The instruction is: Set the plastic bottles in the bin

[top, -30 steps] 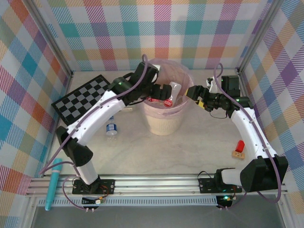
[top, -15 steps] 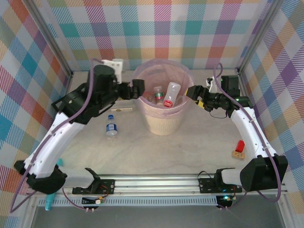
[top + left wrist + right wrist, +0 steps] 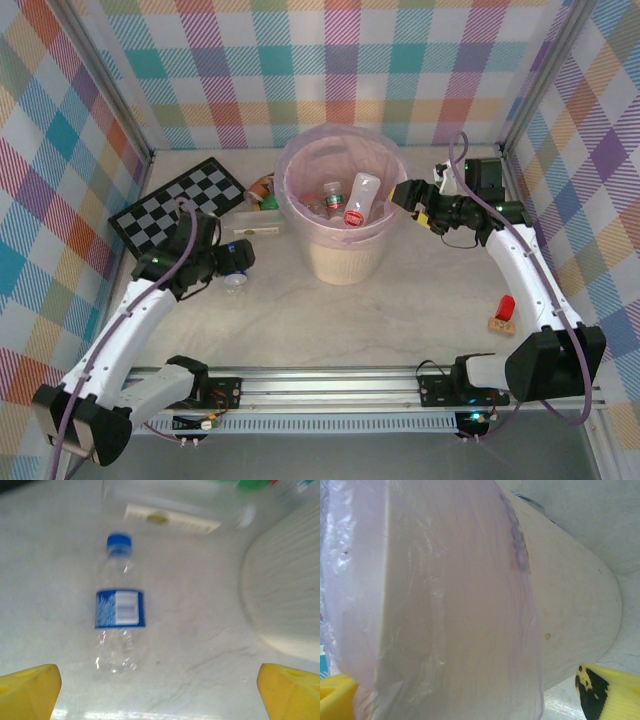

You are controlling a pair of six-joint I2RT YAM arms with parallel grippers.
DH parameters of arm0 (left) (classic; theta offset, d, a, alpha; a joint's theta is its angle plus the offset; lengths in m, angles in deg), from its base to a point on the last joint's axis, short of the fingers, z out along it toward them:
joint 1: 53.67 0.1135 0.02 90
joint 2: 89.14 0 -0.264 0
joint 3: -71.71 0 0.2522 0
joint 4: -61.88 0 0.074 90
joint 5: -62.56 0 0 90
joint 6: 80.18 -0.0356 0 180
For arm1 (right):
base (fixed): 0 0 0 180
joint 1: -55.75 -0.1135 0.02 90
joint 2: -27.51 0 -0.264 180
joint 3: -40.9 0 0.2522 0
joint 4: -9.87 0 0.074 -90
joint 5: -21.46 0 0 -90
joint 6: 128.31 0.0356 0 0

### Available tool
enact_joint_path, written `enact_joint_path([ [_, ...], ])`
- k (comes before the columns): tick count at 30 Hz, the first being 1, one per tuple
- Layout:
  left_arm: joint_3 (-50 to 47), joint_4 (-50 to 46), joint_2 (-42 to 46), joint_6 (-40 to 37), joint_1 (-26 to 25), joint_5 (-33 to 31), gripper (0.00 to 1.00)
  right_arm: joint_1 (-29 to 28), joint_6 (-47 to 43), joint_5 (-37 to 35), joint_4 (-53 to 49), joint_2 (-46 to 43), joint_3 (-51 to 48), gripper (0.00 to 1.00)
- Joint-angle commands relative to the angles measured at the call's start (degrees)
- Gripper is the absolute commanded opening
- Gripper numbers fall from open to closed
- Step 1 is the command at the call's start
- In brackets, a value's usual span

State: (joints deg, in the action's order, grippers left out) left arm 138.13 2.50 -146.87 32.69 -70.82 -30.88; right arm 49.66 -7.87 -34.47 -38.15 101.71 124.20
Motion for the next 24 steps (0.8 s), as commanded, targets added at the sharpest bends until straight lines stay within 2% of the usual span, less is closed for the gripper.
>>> enact_joint_path([
  [1, -4.65, 5.66, -0.78, 2.51, 1.37, 0.89, 0.98, -0.33, -1.96, -1.53, -3.25, 1.06, 0.86, 0.96],
  [9, -11.15, 14.58, -9.65, 2.40, 2.00, -1.05, 0.91, -0.84, -1.75, -1.76, -3.28, 1.24, 0.78, 0.96],
  [16, -11.11, 19.72, -19.93, 1.51, 3.26, -0.95, 0.87, -1.08, -1.87, -2.09, -3.79, 0.95, 1.03, 0.96],
  [24, -10.68, 23.68, -27.88, 1.55, 3.35, -2.63, 0.81, -1.34, -1.65, -2.07, -3.48, 1.39, 1.12, 0.96],
])
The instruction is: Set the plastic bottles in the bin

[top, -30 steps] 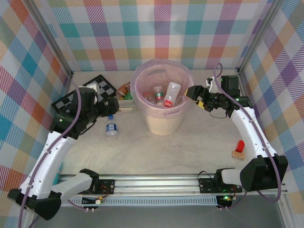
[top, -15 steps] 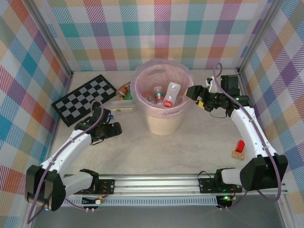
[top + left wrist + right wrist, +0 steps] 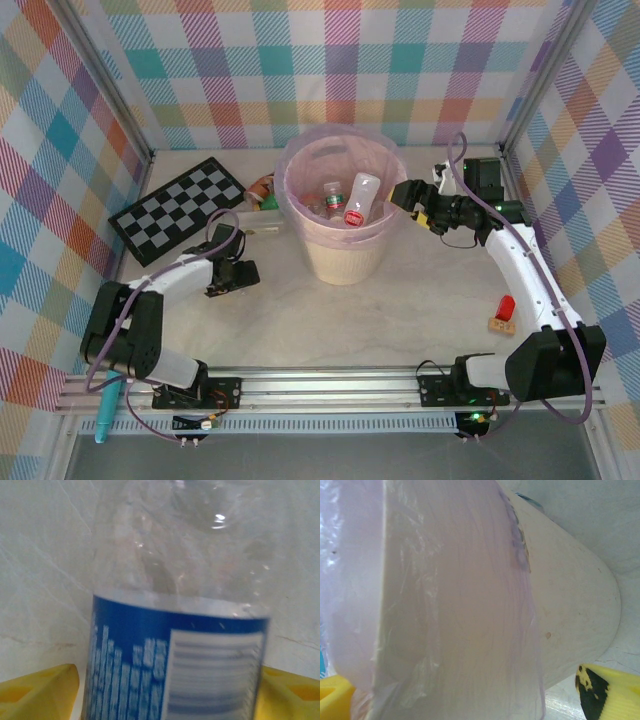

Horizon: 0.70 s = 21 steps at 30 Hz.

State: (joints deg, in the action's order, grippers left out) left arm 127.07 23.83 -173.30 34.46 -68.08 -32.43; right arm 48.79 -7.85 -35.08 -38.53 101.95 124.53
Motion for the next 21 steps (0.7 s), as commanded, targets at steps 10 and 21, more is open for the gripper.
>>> enact_joint_path([
  [10, -0.18, 4.32, -4.46, -0.03, 0.62, -1.84, 0.71, -0.60, -1.98, -1.59, -3.26, 1.64, 0.71, 0.96],
  [21, 1.25, 0.81, -0.78, -0.74, 0.61, -1.95, 0.52, -0.59, -1.95, -1.38, -2.81, 1.77, 0.62, 0.96],
])
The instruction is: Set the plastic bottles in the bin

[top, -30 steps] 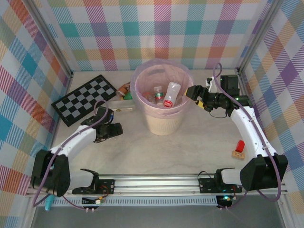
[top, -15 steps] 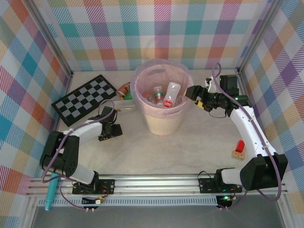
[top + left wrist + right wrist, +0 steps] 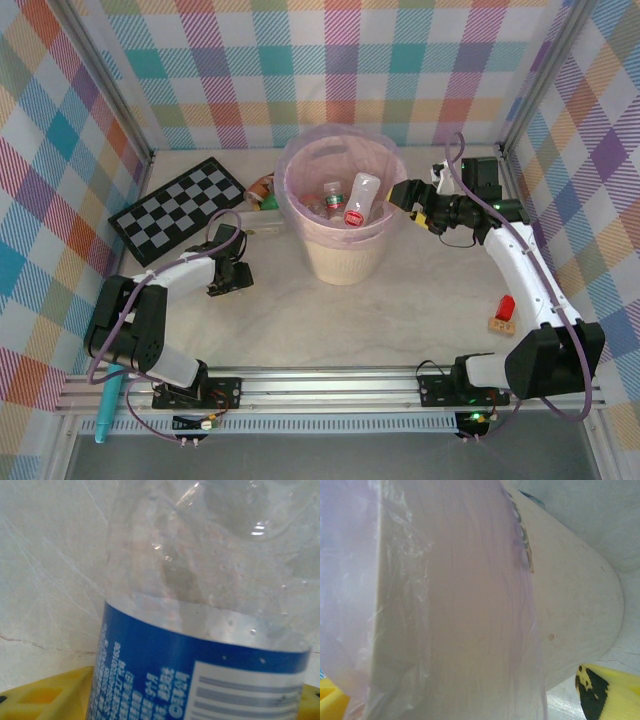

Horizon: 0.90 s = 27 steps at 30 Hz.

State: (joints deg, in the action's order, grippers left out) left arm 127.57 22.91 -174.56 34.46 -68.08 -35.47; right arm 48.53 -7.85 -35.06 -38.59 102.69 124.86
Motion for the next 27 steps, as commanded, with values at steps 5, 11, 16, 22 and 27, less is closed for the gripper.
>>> enact_joint_path([
  [5, 3.85, -2.32, 4.72, -1.05, 0.19, 1.97, 0.52, -0.42, -2.18, -1.35, -3.23, 1.02, 0.47, 0.96],
  [11, 13.20, -11.63, 14.16, -2.30, -2.10, 2.58, 0.51, -0.51, -1.85, -1.72, -2.79, 1.04, 0.45, 0.96],
  [16, 25.84, -19.61, 19.84, -4.65, -5.60, 1.82, 0.48, -0.59, -1.50, -2.94, -2.58, 0.04, -0.03, 0.96],
  [22, 41.87, -24.44, 19.81, -7.53, -12.47, 0.58, 0.43, -0.84, -1.01, -3.37, -2.45, -0.72, -1.30, 0.96],
  [27, 49.89, -20.29, 15.73, -8.31, -20.46, 0.10, 0.39, -0.97, -0.58, -3.30, -1.66, -0.45, -1.87, 0.96],
])
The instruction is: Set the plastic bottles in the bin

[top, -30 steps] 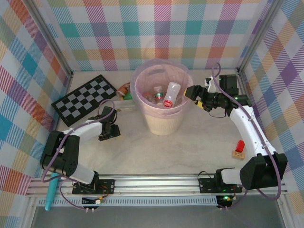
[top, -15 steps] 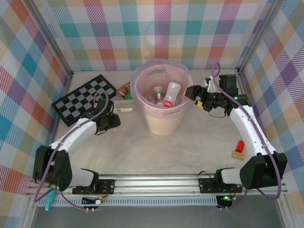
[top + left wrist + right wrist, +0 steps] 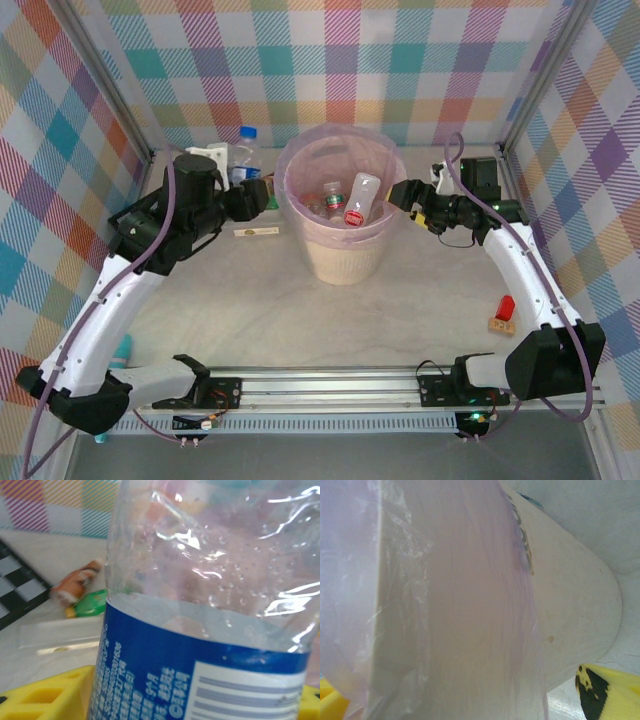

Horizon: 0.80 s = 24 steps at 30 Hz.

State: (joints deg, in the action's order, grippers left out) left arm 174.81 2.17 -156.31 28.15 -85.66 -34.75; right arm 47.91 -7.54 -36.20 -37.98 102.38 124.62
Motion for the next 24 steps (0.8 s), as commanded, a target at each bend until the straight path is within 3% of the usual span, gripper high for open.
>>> enact_joint_path([
  [1, 4.33, 1.02, -4.15, -2.61, -4.34, -0.73, 0.39, -0.49, -0.87, -2.06, -2.26, -0.08, -1.58, 0.96],
  [6, 16.18, -4.18, -15.57, -7.42, -8.64, -0.47, 0.38, -0.60, -1.33, -2.47, -2.54, -0.51, -1.13, 0.96],
  [13, 26.15, -9.33, -28.30, -10.16, -8.84, 5.88, 0.37, -0.67, -1.33, -2.05, -1.97, -0.70, -1.73, 0.96],
  [20, 34.94, -14.77, -39.19, -12.47, -8.74, 6.26, 0.34, -0.60, -1.93, -1.80, -2.15, -1.04, -1.73, 0.96],
  [24, 36.88, -16.40, -43.29, -12.66, -8.56, 5.29, 0.38, -0.59, -2.12, -1.90, -2.30, -1.29, -1.79, 0.96],
])
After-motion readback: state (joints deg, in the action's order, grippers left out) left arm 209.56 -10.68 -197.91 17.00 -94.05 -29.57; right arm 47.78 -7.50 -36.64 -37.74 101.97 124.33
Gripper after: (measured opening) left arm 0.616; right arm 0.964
